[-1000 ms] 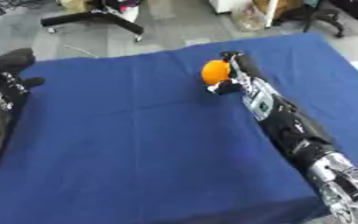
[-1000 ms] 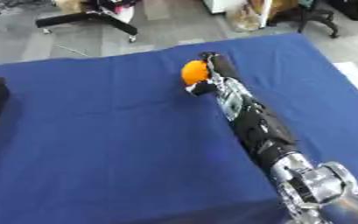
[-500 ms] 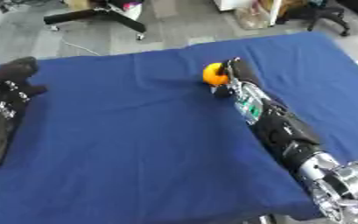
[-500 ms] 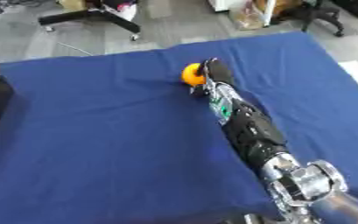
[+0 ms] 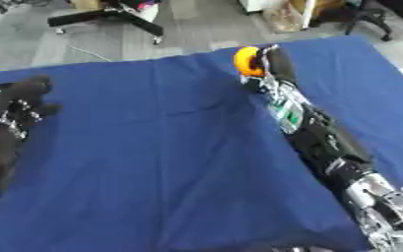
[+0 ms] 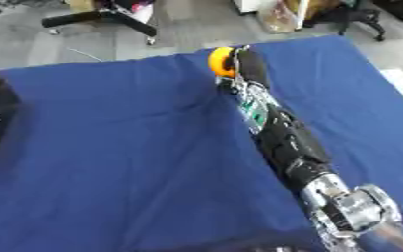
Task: Pick up the objects with one hand, pass them to the other hand, and then place them into the box on the other side of the table.
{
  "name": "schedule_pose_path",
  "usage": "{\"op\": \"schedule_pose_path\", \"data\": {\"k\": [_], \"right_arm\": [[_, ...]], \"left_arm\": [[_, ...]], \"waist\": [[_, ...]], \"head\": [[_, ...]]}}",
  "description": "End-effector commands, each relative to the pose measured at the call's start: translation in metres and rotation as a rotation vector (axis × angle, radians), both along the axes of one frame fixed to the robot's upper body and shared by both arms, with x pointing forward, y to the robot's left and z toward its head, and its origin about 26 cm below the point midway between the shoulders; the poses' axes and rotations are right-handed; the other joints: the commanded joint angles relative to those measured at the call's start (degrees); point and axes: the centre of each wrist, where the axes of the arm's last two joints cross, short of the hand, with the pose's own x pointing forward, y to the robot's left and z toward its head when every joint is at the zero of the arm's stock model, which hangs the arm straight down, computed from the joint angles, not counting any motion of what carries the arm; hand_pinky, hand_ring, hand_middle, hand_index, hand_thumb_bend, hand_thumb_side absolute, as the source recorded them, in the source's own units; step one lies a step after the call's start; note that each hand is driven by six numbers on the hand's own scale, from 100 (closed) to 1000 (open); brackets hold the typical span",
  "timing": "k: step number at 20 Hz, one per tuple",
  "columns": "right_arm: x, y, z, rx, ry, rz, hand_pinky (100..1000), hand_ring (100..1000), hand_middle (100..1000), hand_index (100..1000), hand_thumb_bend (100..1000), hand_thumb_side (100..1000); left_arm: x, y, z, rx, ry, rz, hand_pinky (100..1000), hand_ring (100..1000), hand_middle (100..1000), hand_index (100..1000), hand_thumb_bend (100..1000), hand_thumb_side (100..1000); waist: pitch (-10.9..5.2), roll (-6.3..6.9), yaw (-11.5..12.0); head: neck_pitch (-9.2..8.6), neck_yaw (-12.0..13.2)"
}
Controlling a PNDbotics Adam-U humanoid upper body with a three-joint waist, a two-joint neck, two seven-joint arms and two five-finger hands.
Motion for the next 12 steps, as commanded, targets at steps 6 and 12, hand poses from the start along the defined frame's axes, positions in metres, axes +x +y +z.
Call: {"op": "schedule_pose_path", "data": {"k": [6,12], "right_arm": [[-0.028,0.039,0.075,0.056,-0.185,0.323,372,196,215,340,155,100],[-0.084,0.096,0.083,0.096,-0.129,0.725,369,192,216,345,160,100]], "left_arm": [[0.007,0.013,-0.013,0.047,0.069,0.076,852,959,851,800,158,906],[0.013,0.015,-0.02,0.093,0.097,0.065,855,969,862,805,150,917]], "waist": [[-1.58,-0.39,-0.67],[-1.61,-0.52,-1.21]], "head": [[0.34,2.08],[0.38,4.78]]}}
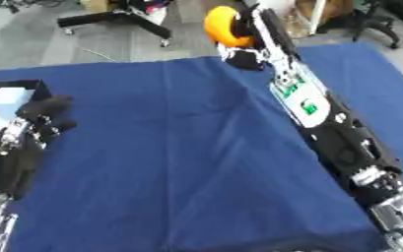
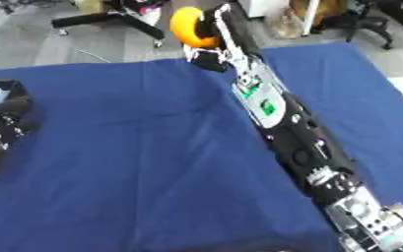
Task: Pick up the objects with one hand, pass them to the other hand, and then place them into the box on the other side of the table.
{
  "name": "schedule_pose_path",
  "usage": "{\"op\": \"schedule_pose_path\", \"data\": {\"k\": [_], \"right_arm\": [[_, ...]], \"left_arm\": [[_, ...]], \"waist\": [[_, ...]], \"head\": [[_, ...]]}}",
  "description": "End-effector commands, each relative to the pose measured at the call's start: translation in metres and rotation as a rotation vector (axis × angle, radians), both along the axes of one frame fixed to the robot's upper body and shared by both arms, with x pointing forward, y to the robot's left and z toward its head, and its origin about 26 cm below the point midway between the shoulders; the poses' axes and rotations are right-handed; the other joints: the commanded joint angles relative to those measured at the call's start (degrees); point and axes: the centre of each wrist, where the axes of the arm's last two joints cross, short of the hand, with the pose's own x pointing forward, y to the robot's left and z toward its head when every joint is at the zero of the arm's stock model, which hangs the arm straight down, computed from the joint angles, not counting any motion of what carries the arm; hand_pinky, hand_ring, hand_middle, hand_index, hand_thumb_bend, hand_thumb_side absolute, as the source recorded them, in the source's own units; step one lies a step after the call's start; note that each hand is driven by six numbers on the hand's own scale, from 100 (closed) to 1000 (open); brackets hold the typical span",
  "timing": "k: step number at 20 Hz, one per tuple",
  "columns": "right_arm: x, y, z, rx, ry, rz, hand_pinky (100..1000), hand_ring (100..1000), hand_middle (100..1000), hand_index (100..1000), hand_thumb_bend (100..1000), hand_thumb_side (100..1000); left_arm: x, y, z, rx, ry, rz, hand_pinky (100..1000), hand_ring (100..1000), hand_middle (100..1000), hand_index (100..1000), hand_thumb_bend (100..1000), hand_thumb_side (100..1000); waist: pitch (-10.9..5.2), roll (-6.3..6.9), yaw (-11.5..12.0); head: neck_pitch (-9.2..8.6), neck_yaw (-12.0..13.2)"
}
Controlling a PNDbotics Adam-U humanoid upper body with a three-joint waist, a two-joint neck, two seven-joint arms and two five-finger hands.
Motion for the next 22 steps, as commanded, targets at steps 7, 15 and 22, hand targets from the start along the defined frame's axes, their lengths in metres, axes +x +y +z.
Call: {"op": "schedule_pose_path", "data": {"k": [7,15,22], "right_arm": [[-0.067,0.06,0.014,0.062,0.061,0.445,365,192,217,346,179,100],[-0.085,0.076,0.01,0.113,0.133,0.57,361,191,216,345,195,100],[-0.093,0.08,0.006,0.156,0.194,0.633,356,191,216,344,206,100]], "left_arm": [[0.009,-0.009,0.005,0.114,-0.029,-0.124,863,988,883,822,135,902],[0.009,-0.028,0.011,0.233,-0.116,-0.302,867,1000,930,863,145,863],[0.005,-0.044,0.028,0.28,-0.226,-0.473,859,1000,951,894,247,770]], "waist": [[-0.97,-0.37,-0.9],[-0.69,-0.58,-1.52],[-0.27,-0.81,-1.96]], "head": [[0.28,1.77],[0.28,1.85],[0.28,2.49]]}}
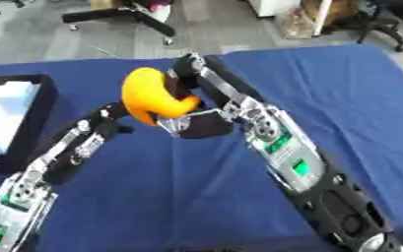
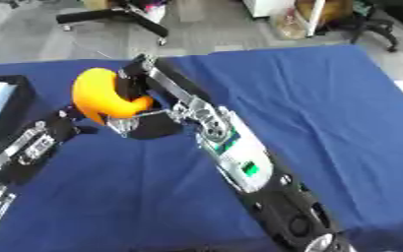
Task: Pick up the objects with one hand, pass them to the other hand, and then place them into the box on the other side of the table.
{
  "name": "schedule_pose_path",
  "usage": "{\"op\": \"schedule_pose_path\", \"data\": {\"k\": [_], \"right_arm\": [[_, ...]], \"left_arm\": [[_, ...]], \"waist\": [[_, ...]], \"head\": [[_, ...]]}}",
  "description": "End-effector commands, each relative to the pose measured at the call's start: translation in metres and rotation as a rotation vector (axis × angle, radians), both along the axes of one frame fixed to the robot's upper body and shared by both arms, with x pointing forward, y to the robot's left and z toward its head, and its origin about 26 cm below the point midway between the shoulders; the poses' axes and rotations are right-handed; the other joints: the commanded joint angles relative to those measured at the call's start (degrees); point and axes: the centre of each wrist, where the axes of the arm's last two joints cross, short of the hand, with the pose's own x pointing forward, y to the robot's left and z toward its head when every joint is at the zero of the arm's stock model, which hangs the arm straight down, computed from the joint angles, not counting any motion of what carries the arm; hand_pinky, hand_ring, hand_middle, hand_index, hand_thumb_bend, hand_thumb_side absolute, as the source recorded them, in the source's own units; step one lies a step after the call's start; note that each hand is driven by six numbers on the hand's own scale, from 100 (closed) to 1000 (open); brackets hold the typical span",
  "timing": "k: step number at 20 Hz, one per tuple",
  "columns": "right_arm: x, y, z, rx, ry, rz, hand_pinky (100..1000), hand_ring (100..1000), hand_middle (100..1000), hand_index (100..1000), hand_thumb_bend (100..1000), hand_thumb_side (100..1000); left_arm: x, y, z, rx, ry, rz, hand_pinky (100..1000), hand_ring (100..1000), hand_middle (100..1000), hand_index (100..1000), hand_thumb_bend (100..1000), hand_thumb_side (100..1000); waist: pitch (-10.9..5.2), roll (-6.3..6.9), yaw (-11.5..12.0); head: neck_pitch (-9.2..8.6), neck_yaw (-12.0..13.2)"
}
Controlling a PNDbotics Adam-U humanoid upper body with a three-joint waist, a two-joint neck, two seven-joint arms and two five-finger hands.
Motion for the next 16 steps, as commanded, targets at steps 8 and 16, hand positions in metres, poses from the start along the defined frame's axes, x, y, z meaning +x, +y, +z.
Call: {"op": "schedule_pose_path", "data": {"k": [8,16], "right_arm": [[-0.011,0.003,0.012,0.043,0.015,0.072,355,190,215,344,213,100],[-0.012,0.004,0.008,0.052,0.065,0.098,353,188,215,343,219,100]], "left_arm": [[-0.006,-0.013,0.036,0.01,-0.144,-0.089,861,1000,965,904,313,638],[-0.008,-0.021,0.05,-0.055,-0.201,-0.07,858,1000,970,909,334,534]], "waist": [[-0.22,-0.19,-0.24],[-0.06,-0.26,-0.36]], "head": [[-0.1,0.57],[-0.1,0.36]]}}
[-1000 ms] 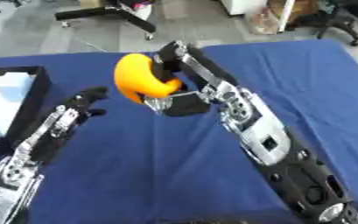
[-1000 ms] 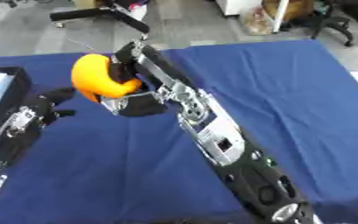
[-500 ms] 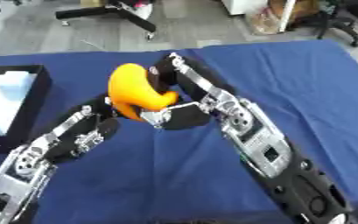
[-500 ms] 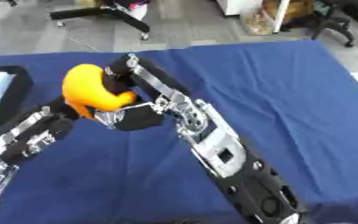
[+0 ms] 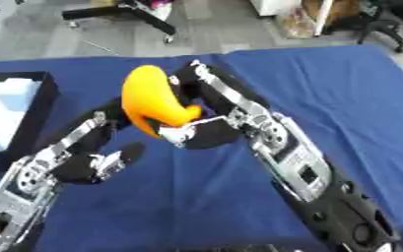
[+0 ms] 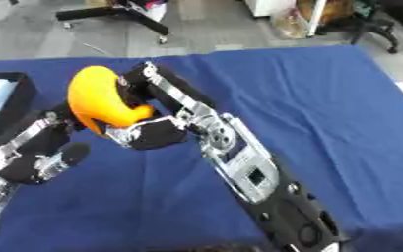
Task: Pick up the objects with one hand, pass them to the other hand, and then place them into the box on the other side of the table.
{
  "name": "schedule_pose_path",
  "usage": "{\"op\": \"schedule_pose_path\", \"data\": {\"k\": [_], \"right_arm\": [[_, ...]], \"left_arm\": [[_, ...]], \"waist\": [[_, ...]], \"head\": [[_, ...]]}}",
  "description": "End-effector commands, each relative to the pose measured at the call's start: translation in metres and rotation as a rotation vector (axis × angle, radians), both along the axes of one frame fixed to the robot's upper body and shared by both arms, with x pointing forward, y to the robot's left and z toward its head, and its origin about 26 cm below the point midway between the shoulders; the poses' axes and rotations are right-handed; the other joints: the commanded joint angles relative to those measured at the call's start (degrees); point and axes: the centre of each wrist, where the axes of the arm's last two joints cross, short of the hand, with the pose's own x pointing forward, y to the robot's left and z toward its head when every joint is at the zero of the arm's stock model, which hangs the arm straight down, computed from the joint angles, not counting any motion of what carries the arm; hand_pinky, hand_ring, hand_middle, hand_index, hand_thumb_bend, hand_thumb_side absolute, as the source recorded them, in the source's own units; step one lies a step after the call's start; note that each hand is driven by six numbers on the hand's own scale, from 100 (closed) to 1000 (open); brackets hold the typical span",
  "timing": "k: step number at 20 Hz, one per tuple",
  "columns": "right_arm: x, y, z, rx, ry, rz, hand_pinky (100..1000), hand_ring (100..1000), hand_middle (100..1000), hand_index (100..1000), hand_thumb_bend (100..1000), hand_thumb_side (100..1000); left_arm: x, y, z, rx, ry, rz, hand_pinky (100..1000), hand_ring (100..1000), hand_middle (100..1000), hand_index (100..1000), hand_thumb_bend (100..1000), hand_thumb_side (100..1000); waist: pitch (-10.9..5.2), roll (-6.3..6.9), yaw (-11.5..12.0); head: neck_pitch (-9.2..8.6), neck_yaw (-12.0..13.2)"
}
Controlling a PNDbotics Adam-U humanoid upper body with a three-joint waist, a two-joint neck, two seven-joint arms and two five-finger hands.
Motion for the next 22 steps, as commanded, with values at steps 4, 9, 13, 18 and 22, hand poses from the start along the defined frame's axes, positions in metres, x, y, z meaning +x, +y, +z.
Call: {"op": "schedule_pose_path", "data": {"k": [4,9,13,18,22], "right_arm": [[-0.004,0.003,0.005,0.007,-0.001,0.026,353,188,214,343,221,100],[-0.004,0.003,0.005,0.006,0.002,0.03,353,187,215,344,221,100],[-0.004,0.003,0.005,0.003,0.002,0.035,353,187,214,343,222,100],[-0.003,0.003,0.005,-0.001,0.004,0.03,345,180,209,338,252,100],[-0.003,0.003,0.004,-0.004,0.004,0.014,337,175,203,333,277,100]], "left_arm": [[0.0,-0.008,0.02,-0.058,-0.063,0.056,858,1000,978,915,316,528],[0.004,-0.009,0.013,-0.063,-0.045,0.144,857,1000,982,915,301,536],[0.009,-0.006,0.004,-0.042,-0.034,0.195,856,1000,982,914,291,549],[0.014,-0.001,-0.01,0.0,-0.023,0.229,858,1000,981,916,285,569],[0.017,0.004,-0.02,0.041,-0.025,0.247,860,1000,985,919,284,575]], "waist": [[-0.36,0.0,-0.27],[-0.28,0.07,-0.41],[-0.24,0.12,-0.52],[-0.21,0.15,-0.62],[-0.21,0.14,-0.6]], "head": [[-0.1,-0.26],[-0.1,-0.47],[-0.1,-0.56],[-0.1,-0.65],[-0.1,-0.89]]}}
